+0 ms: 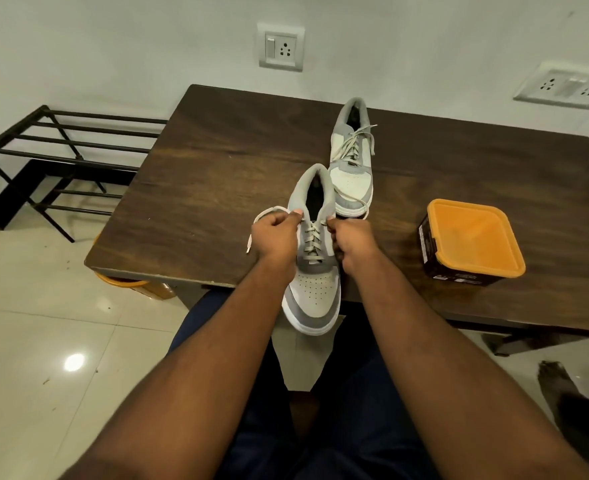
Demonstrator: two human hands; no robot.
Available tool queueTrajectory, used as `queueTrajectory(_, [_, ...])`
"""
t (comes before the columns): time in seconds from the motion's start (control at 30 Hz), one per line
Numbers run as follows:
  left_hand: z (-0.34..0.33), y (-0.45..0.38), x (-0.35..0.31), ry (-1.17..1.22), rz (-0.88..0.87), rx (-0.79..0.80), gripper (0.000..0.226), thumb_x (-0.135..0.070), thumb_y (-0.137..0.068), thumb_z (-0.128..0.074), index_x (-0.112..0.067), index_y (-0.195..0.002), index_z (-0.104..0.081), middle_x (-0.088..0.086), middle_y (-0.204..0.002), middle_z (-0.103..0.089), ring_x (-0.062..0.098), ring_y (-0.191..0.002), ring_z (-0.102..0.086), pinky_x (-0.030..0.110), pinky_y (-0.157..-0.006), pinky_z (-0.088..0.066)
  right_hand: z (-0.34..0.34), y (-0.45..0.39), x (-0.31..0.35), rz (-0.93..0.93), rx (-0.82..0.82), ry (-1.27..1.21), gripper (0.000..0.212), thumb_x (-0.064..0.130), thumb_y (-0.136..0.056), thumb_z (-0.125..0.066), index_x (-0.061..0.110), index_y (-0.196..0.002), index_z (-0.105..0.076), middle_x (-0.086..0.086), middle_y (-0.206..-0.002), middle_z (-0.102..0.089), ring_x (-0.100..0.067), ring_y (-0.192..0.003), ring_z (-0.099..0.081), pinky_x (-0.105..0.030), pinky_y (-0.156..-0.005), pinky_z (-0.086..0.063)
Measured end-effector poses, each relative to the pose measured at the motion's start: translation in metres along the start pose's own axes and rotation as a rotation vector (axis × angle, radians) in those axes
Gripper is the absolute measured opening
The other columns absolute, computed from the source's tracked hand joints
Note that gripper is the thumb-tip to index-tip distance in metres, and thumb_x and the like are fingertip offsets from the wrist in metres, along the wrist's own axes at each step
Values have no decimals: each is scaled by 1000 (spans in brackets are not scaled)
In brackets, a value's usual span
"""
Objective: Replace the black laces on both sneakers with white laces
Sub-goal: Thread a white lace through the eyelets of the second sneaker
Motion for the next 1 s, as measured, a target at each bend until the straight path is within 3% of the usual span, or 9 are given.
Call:
queueTrajectory(0.07, [-6, -2, 0, 132, 58, -27, 18, -3, -85, -70, -9, -71, -62, 14, -79, -63, 22, -70, -56, 41, -75, -55, -3, -2, 1, -26, -9, -18, 23, 15, -92, -61, 14, -70, -54, 0, -58, -50, -5, -33, -43, -14, -34, -32])
queueTrajectory(0.17, [-7, -2, 3, 203, 59, -12, 2, -4, -90, -66, -4, -92, -65, 7, -80, -64, 12, -65, -56, 30, -71, -54, -5, -2, 0, -17, -39, -45, 8, 15, -83, -67, 11, -78, -64, -9, -78, -69, -21, -63, -64, -34, -65, -58])
queueTrajectory(0.23, [-4, -2, 7, 190, 35, -13, 11, -7, -93, -64, 0, -102, -64, 3, -75, -61, 7, -60, -51, 23, -63, -51, -4, -5, -4, -29, -62, -46, 15, 19, -75, -71, 8, -84, -68, -11, -85, -72, -28, -75, -70, -43, -74, -59])
queueTrajectory(0.3, [-3, -2, 10, 194, 4, -18, 14, -9, -95, -61, 0, -105, -63, 2, -75, -60, 7, -60, -50, 21, -62, -50, -3, -3, -3, -27, -66, -69, 9, 13, -75, -67, 5, -78, -65, -11, -78, -70, -25, -65, -67, -37, -64, -58])
queueTrajectory(0.4, [-1, -2, 12, 277, 4, -42, 12, -15, -99, -56, -4, -100, -60, 5, -79, -63, 6, -58, -49, 26, -67, -50, -4, 1, 0, -4, -76, -176, 19, 2, -79, -56, 10, -63, -50, -6, -58, -47, -11, -37, -40, -14, -39, -32])
queueTrajectory(0.57, [2, -7, 8, 455, 59, -123, 13, -19, -102, -49, -8, -101, -58, 6, -84, -70, 11, -67, -61, 20, -57, -44, -8, 14, -6, 19, -27, -712, 14, 7, -88, -55, 13, -76, -59, 0, -64, -55, -6, -46, -43, -16, -38, -26])
queueTrajectory(0.7, [1, -5, -4, 371, -59, -75, 10, -18, -102, -50, -17, -94, -57, 2, -76, -68, 8, -64, -60, 19, -59, -46, -9, 23, 0, 78, 98, -862, 20, -2, -88, -55, 17, -96, -56, -4, -77, -69, -8, -52, -49, -19, -43, -32])
queueTrajectory(0.87, [1, -11, -35, -319, -416, 366, 20, -7, -97, -55, -8, -110, -70, 1, -103, -71, 6, -88, -62, 19, -83, -53, 12, 32, 32, 720, 166, -241, 35, -16, -87, -46, 10, -100, -65, -8, -100, -70, -7, -84, -66, -17, -70, -50])
queueTrajectory(1.0, [-4, -8, -62, -733, -292, 738, 17, -2, -94, -53, -5, -96, -70, 8, -71, -57, 4, -48, -45, 22, -46, -37, 19, 23, 49, 1232, 208, 599, 56, -16, -78, -44, 13, -120, -66, -5, -117, -67, -14, -110, -57, -12, -95, -41])
Point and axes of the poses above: each hand's wrist, its own y-axis away from the middle knuckle, its own z-axis out of the back of the hand, x = y × z, the point moved 2 cm from there along -y, towards the middle knuckle
